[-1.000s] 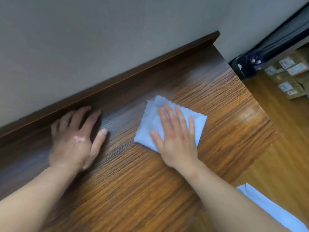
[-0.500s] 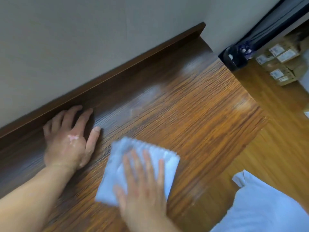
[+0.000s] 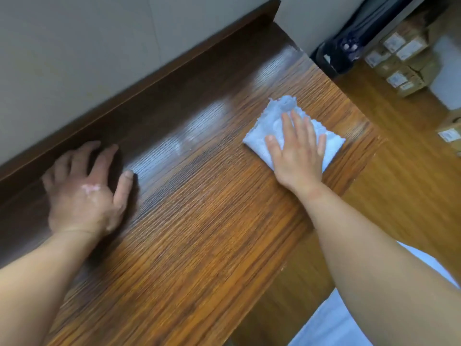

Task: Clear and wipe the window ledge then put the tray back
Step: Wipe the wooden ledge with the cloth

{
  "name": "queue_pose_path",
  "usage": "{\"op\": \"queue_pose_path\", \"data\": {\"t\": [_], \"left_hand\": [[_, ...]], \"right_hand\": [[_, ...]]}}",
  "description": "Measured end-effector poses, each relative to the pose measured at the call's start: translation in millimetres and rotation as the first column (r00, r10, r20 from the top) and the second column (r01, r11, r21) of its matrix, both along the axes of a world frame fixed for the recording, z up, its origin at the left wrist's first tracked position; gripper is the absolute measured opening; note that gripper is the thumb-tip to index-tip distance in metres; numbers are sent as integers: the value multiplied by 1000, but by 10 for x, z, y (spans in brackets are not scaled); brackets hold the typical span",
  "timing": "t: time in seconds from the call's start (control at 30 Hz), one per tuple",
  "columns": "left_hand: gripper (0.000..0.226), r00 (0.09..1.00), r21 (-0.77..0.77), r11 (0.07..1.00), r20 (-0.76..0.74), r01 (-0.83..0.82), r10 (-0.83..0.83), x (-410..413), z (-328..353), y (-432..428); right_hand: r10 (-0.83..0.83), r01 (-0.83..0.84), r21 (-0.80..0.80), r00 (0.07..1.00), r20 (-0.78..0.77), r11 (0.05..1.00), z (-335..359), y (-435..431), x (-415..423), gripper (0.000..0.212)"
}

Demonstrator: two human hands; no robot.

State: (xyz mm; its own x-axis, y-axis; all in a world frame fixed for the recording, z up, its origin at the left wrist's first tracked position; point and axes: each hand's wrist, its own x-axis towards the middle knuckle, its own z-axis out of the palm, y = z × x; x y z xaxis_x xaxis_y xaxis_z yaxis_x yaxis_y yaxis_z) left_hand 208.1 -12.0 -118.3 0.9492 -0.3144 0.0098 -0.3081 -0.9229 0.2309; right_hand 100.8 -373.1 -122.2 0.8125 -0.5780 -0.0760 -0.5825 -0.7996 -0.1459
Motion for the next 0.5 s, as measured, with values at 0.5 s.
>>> {"op": "queue_pose_path", "data": {"t": [0.5], "left_hand": [[61,1000,-78,997,29,6,-3,-1,-80,-2]], "right_hand": [[473,-468,-68,875,98,881,-44,2599,-1912,69]]}}
